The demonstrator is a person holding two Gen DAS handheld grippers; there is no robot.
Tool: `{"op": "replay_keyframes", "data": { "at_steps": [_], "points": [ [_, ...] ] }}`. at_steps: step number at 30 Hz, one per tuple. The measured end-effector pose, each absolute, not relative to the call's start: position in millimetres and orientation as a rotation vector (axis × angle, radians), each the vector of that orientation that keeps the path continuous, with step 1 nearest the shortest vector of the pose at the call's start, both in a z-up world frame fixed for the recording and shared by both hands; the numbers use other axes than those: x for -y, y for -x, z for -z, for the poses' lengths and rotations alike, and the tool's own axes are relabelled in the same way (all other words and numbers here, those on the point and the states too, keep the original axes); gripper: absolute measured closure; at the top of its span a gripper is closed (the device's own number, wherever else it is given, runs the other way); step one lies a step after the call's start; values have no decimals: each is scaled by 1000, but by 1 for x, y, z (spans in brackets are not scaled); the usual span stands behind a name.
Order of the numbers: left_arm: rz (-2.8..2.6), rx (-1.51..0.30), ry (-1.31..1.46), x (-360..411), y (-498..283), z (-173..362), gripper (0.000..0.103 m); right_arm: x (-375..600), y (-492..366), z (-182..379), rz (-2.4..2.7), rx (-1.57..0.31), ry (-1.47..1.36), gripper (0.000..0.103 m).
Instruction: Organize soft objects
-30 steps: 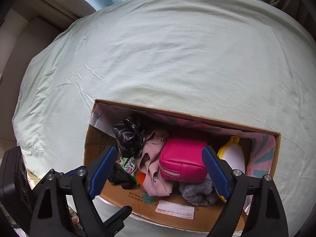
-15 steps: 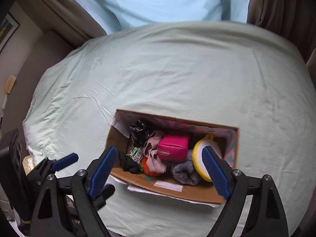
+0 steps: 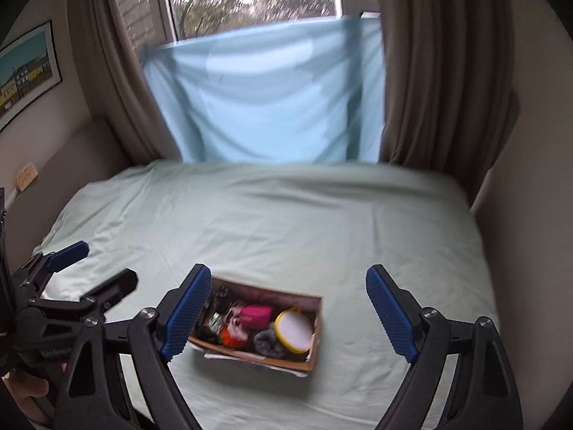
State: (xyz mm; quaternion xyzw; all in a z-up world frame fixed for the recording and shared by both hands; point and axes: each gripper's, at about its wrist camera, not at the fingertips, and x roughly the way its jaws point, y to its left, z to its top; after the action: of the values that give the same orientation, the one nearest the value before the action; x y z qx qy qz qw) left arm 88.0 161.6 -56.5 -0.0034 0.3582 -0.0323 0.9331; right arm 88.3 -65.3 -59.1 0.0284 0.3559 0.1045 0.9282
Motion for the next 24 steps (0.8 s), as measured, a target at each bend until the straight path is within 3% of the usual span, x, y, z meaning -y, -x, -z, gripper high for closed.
{"op": "replay_keyframes", "data": {
  "at_steps": [12,24],
  "points": [
    [81,-476,25,-137,-18,-13,0,99,-15,7,-87,-508,-57,17],
    [72,-418,21,-128,12,-18,0,105,13,4,-56,-438,-60,17]
  ]
}}
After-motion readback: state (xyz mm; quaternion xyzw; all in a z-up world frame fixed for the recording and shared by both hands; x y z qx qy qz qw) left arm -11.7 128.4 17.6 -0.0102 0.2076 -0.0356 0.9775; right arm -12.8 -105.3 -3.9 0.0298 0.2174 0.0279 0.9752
